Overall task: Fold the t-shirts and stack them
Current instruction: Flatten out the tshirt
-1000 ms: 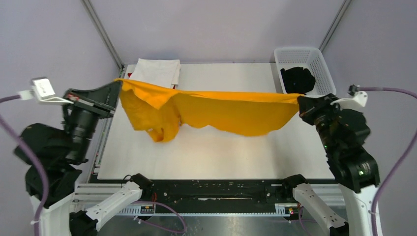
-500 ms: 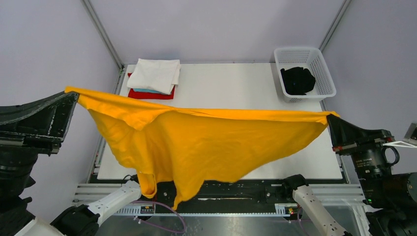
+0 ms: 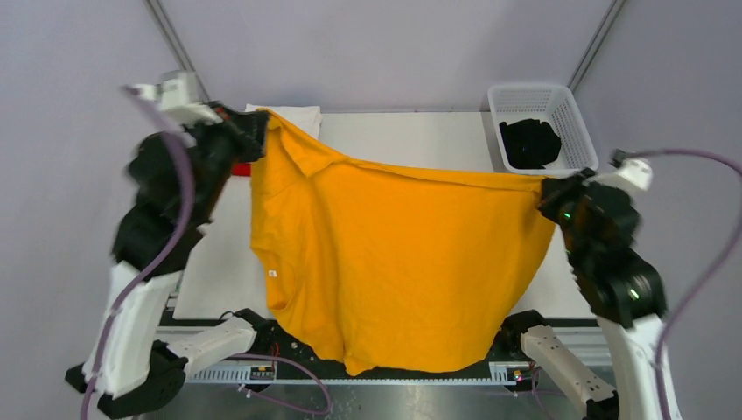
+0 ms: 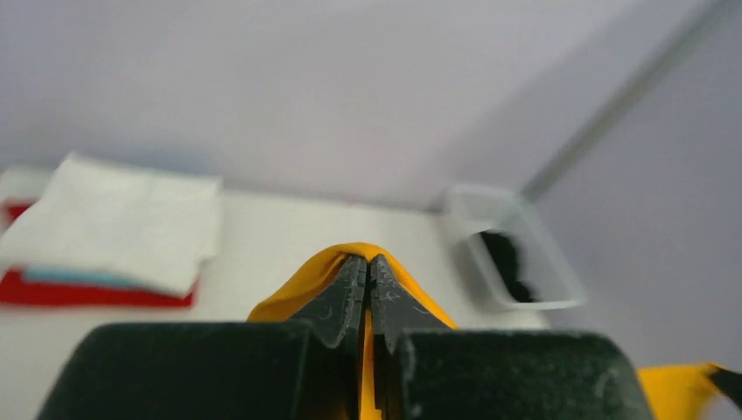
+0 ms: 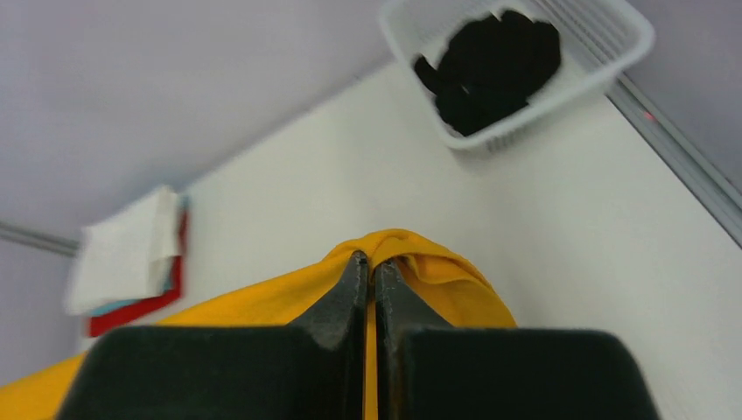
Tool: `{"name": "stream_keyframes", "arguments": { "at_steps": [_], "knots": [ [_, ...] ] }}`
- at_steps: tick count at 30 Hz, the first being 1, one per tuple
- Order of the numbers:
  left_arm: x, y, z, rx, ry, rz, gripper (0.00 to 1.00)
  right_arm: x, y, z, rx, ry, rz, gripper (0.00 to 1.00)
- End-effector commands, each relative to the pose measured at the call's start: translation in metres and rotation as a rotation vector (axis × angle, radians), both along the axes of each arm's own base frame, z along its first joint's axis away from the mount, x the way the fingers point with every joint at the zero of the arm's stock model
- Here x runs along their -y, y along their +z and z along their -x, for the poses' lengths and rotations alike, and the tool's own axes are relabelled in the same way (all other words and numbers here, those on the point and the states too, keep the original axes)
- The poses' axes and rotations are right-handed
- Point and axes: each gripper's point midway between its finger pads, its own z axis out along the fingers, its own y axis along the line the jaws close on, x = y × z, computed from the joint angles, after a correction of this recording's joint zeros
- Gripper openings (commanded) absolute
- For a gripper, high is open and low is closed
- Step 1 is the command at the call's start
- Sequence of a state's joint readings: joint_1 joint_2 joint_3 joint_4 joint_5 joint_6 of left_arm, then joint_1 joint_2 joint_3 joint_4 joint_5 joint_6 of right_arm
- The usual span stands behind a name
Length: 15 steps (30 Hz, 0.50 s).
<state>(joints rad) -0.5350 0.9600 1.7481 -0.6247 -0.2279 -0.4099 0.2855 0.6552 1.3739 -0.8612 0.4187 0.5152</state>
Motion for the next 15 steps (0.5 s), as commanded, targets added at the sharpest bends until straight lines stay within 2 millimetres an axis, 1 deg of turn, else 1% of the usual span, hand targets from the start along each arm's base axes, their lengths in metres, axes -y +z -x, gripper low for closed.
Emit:
{"name": "stream_keyframes", "arguments": {
  "at_steps": [1, 2, 3, 5, 7, 9, 11, 12, 15],
  "knots": [
    [-0.022, -0.095, -0.101, -0.230, 0.383, -0.137, 0.00, 0.010, -0.063, -0.067, -0.169, -0.155, 0.124, 0.00],
    [-0.022, -0.118, -0.121, -0.287, 0.408, -0.160, 0.00, 0.007, -0.076, -0.080, -0.198, -0.159, 0.136, 0.00],
    [-0.016, -0.143, -0.141, -0.343, 0.386, -0.184, 0.00, 0.003, -0.087, -0.094, -0.220, -0.152, 0.148, 0.00],
    [-0.012, -0.187, -0.178, -0.436, 0.389, -0.211, 0.00, -0.004, -0.110, -0.119, -0.261, -0.140, 0.170, 0.00],
    [-0.004, -0.232, -0.209, -0.523, 0.371, -0.245, 0.00, -0.010, -0.132, -0.140, -0.307, -0.131, 0.184, 0.00],
    [0.007, -0.269, -0.233, -0.585, 0.333, -0.273, 0.00, -0.015, -0.154, -0.160, -0.351, -0.121, 0.195, 0.00],
    [0.017, -0.298, -0.252, -0.631, 0.302, -0.288, 0.00, -0.019, -0.176, -0.176, -0.406, -0.097, 0.208, 0.00],
    [0.022, -0.310, -0.259, -0.654, 0.284, -0.293, 0.00, -0.021, -0.183, -0.182, -0.428, -0.091, 0.215, 0.00],
    [0.033, -0.330, -0.276, -0.684, 0.255, -0.295, 0.00, -0.020, -0.201, -0.199, -0.473, -0.095, 0.230, 0.00]
  ]
}}
